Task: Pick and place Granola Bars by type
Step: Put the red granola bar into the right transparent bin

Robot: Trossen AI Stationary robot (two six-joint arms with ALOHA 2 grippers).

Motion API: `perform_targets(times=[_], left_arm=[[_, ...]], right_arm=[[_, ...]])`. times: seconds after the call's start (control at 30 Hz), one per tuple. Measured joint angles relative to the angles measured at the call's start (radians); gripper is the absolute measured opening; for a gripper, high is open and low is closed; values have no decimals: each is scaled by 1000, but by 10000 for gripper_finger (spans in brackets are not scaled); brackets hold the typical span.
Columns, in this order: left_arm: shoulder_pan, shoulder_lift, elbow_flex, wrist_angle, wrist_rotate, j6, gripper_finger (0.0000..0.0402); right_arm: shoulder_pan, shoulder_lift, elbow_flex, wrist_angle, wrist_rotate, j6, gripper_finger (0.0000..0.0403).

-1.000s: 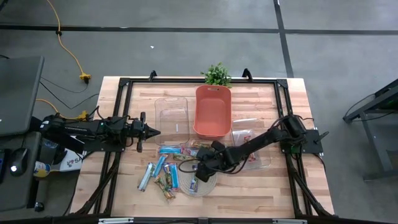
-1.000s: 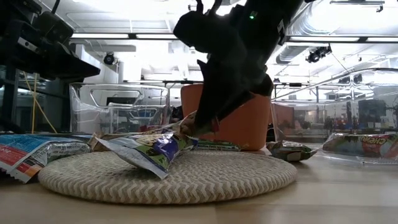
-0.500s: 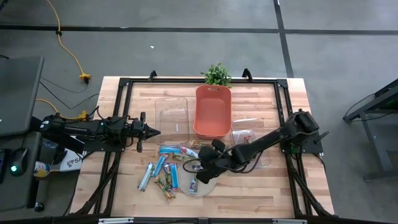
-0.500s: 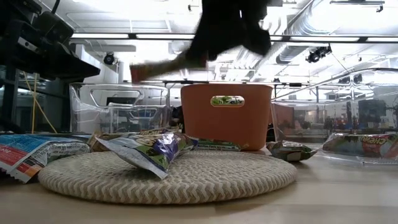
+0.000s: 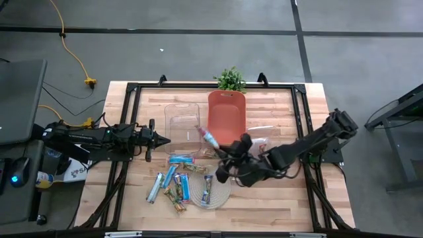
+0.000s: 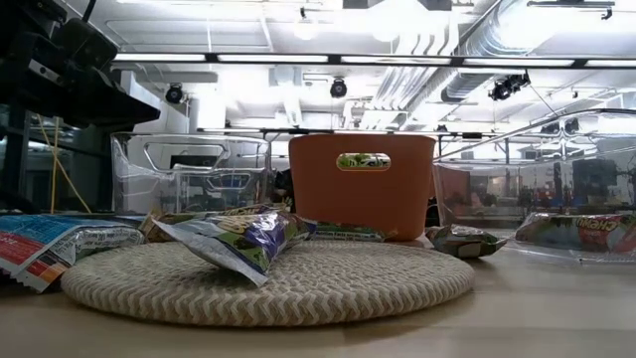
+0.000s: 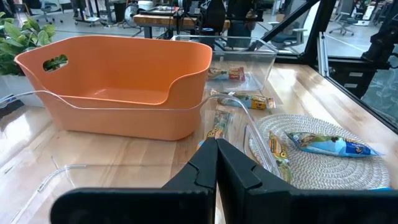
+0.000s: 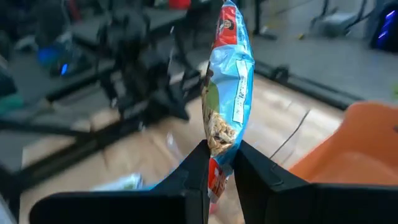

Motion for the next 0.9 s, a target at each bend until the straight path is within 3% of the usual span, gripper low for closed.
perform_targets(times=[0.23,0.5,0.73,0.9], left_arm=[[0,0,0,0,0,0,1],[0,0,0,0,0,0,1],[0,0,0,0,0,0,1],[0,0,0,0,0,0,1]], right_arm=[[40,-69,0,-21,151,30,44],[96,-112,0,-139,255,132,28],[110,-153,0,-308,201,285,20],[93,-158,0,-513,27,498,20]])
